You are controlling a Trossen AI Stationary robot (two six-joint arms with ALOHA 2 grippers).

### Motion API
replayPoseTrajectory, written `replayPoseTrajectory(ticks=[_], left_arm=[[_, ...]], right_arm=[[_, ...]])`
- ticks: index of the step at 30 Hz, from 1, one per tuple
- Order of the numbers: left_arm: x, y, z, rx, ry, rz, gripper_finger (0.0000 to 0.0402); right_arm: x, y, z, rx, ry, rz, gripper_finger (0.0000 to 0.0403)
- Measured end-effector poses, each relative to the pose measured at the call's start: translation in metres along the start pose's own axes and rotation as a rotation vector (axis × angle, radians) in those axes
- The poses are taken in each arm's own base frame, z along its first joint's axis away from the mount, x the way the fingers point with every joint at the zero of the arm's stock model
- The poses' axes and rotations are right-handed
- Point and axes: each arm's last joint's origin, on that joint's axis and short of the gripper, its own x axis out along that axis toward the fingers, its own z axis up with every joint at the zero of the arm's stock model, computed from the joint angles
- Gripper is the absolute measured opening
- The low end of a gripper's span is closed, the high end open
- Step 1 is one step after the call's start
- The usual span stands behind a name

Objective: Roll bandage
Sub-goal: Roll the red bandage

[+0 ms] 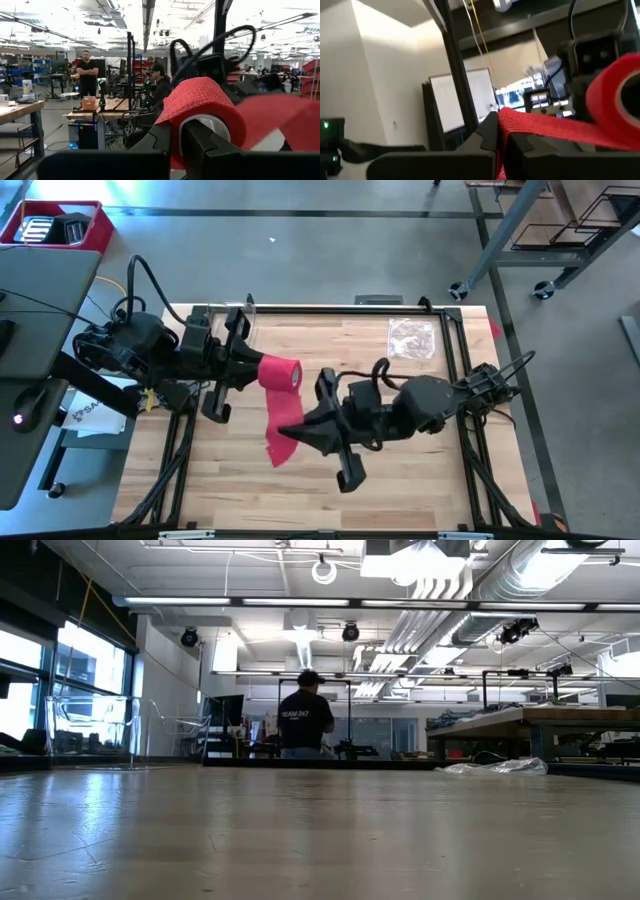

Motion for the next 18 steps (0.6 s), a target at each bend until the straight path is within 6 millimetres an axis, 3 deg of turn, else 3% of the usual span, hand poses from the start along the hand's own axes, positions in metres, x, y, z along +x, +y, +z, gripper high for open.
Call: replayPoseTrajectory(ticks=[7, 18], left_arm=[[-0.001, -0.001, 0.002, -0.01, -0.017, 0.004, 0.0014], [-0.001, 0.001, 0.009, -0.089, -0.085, 0.083, 0.0014]], right_arm=[[0.001, -0.004, 0.005, 0.012, -0.047, 0.002, 0.0], [-0.001, -0.023, -0.025, 0.057, 0.267, -0.162, 0.0]])
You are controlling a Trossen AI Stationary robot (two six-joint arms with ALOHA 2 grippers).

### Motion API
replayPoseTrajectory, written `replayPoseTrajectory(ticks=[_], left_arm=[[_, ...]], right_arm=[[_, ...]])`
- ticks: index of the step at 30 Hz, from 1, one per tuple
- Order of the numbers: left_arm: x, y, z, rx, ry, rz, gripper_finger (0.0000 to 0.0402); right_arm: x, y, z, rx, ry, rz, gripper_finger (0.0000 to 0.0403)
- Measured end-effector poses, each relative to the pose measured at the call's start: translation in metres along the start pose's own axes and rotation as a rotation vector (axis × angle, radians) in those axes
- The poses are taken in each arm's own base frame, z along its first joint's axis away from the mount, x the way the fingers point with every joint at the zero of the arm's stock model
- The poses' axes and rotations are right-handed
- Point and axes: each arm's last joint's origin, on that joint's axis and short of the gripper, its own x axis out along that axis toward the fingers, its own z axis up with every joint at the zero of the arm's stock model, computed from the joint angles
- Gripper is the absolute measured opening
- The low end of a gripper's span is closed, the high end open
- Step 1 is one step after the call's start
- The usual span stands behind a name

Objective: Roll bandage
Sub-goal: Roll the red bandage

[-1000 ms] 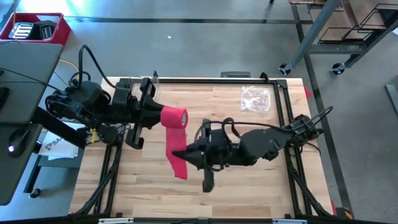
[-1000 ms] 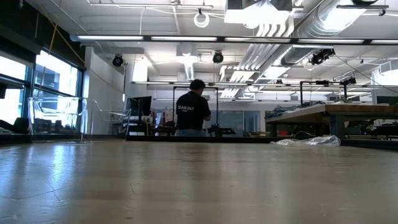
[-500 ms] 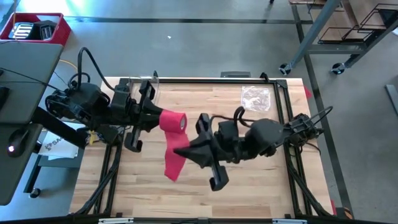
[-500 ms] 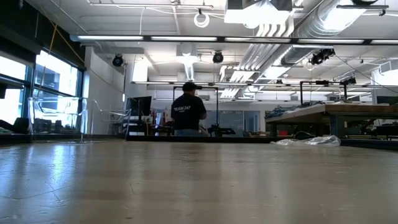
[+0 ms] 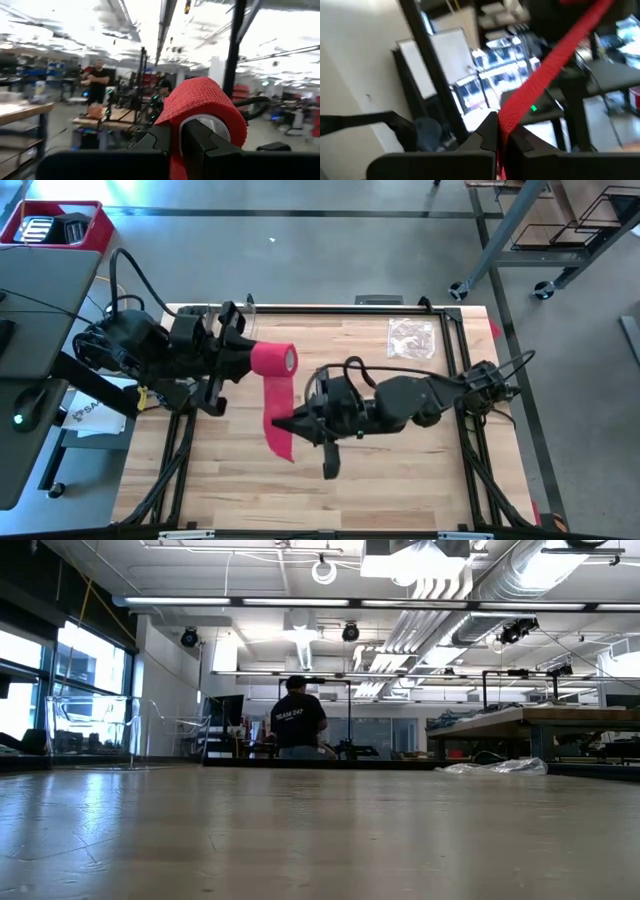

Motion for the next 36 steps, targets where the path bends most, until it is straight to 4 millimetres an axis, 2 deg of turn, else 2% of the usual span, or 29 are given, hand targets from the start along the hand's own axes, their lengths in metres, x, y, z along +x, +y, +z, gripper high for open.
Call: replayPoseTrajectory(ticks=[5, 12, 22, 27, 32, 36], left_arm=[[0.003, 0.002, -0.014, 0.068, 0.106, 0.096, 0.0014], [0.001, 0.003, -0.026, 0.133, 0.228, 0.106, 0.0014], [-0.003, 0.004, -0.025, 0.161, 0.242, 0.1, 0.0014], [-0.009, 0.006, -0.017, 0.128, 0.219, 0.066, 0.0014], [-0.015, 0.006, -0.008, 0.02, 0.183, -0.024, 0.0014], [-0.021, 0.008, -0.001, -0.068, 0.16, -0.053, 0.0014]], right_arm=[[0.002, -0.005, 0.001, 0.006, -0.001, -0.012, 0.0], [0.0, -0.001, 0.013, 0.032, -0.098, 0.071, 0.0], [-0.008, 0.003, 0.027, 0.063, -0.168, 0.128, 0.0], [-0.008, 0.009, 0.016, 0.052, -0.038, 0.229, 0.0], [-0.009, 0.002, -0.004, 0.065, 0.167, 0.125, 0.0], [-0.01, -0.003, -0.013, 0.037, 0.235, 0.04, 0.0]])
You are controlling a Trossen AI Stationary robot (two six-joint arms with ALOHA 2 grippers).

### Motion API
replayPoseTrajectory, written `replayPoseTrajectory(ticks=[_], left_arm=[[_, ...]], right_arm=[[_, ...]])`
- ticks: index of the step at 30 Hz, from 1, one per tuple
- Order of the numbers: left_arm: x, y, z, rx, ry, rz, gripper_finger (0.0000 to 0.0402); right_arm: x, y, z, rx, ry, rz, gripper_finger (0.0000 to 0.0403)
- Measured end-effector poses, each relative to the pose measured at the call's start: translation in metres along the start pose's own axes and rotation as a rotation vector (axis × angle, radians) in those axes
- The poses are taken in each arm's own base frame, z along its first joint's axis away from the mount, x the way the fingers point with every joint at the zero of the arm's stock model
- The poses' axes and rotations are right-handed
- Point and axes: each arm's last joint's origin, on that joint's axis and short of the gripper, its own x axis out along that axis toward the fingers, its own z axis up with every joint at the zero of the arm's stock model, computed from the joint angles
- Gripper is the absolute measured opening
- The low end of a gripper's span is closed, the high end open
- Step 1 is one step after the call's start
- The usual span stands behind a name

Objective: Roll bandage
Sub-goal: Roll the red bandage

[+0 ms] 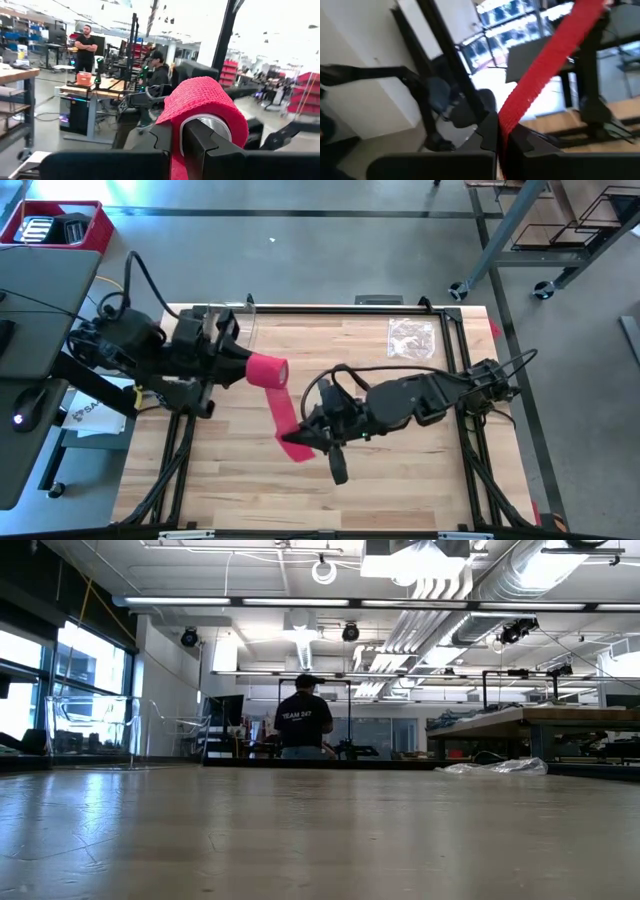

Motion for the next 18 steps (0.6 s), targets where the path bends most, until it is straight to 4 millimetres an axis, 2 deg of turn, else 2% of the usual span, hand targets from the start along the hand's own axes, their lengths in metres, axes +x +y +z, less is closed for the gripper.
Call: replayPoseTrajectory(ticks=[5, 10, 18], left_arm=[[-0.004, 0.001, 0.006, -0.041, -0.036, -0.004, 0.0014], [-0.005, 0.0, 0.009, -0.113, -0.067, -0.036, 0.0014], [-0.004, -0.004, 0.009, -0.247, -0.044, -0.167, 0.0014]], right_arm=[[0.0, -0.002, 0.0, -0.024, -0.004, -0.04, 0.0], [-0.002, -0.01, -0.007, -0.127, 0.026, -0.24, 0.0], [-0.012, -0.038, -0.019, -0.292, 0.073, -0.78, 0.0]])
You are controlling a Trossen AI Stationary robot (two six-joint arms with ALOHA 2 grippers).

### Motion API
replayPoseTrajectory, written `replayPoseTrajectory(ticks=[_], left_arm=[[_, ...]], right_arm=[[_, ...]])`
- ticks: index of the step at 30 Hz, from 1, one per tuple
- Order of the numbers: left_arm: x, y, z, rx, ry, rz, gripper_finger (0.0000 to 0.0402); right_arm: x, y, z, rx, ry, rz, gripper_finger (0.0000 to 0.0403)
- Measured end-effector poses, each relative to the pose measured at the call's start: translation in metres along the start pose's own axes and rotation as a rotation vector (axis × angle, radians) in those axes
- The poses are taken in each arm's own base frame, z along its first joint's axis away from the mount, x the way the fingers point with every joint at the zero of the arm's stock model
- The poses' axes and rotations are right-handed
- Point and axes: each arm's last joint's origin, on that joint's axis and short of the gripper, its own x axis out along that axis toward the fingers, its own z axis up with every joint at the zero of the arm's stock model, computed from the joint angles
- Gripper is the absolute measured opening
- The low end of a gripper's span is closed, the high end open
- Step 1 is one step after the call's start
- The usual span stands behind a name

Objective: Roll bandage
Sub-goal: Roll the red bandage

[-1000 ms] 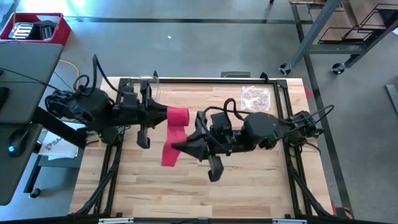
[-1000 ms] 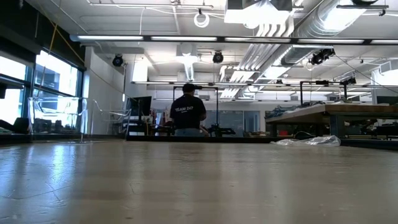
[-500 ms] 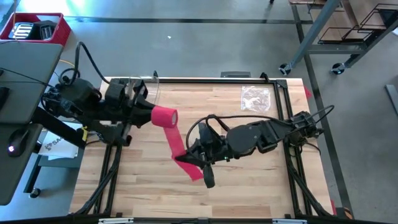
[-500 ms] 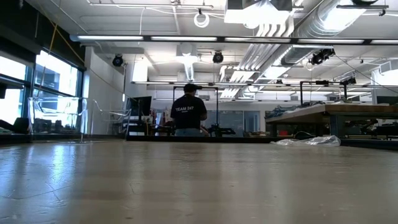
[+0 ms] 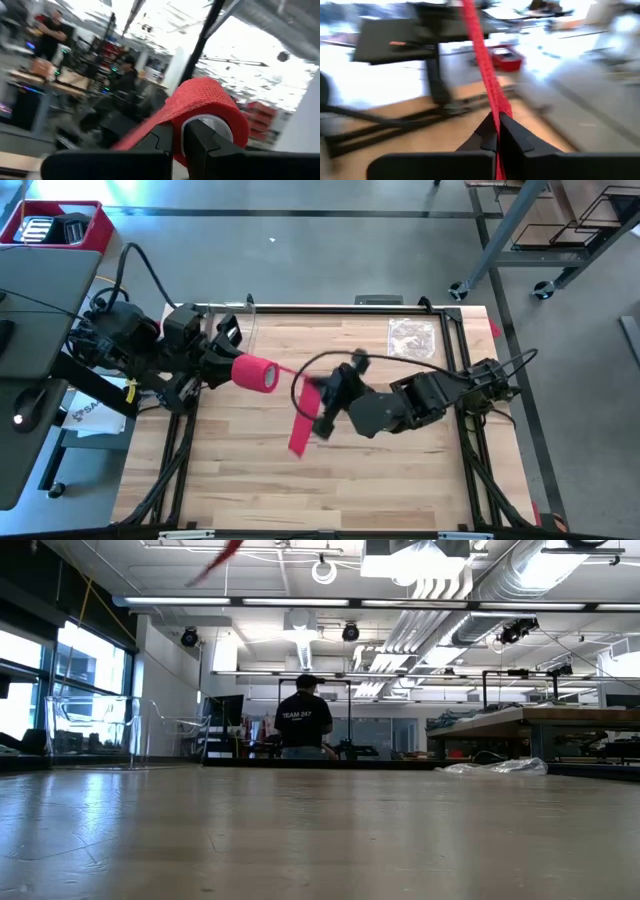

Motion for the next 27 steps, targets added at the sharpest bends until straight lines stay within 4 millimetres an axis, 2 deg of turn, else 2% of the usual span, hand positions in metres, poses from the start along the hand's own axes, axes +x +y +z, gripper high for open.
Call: replayPoseTrajectory(ticks=[3, 7, 12, 14, 17, 20, 24, 27], left_arm=[[0.0, -0.001, -0.001, -0.059, 0.029, -0.052, 0.0014], [0.0, -0.002, -0.004, -0.12, 0.068, -0.091, 0.0014], [0.0, -0.002, -0.005, -0.128, 0.089, -0.107, 0.0014], [-0.001, -0.002, -0.003, -0.1, 0.073, -0.094, 0.0014], [-0.003, -0.001, -0.001, -0.007, 0.042, -0.058, 0.0014], [-0.003, -0.001, 0.0, 0.083, 0.027, -0.024, 0.0014], [0.0, 0.001, -0.003, 0.208, 0.026, 0.013, 0.0014], [0.004, 0.003, -0.005, 0.301, 0.02, 0.088, 0.0014]], right_arm=[[0.003, -0.009, -0.001, -0.048, 0.003, -0.107, 0.0], [0.01, -0.018, 0.002, -0.076, 0.006, -0.137, 0.0], [0.013, -0.021, 0.004, -0.009, 0.003, -0.127, 0.0], [0.009, -0.015, 0.002, -0.007, 0.025, -0.042, 0.0], [-0.002, 0.001, 0.001, 0.091, 0.074, 0.2, 0.0], [-0.024, 0.024, 0.003, 0.176, 0.071, 0.45, 0.0], [-0.053, 0.044, 0.012, 0.255, -0.039, 0.574, 0.0], [-0.061, 0.048, 0.021, 0.304, -0.129, 0.615, 0.0]])
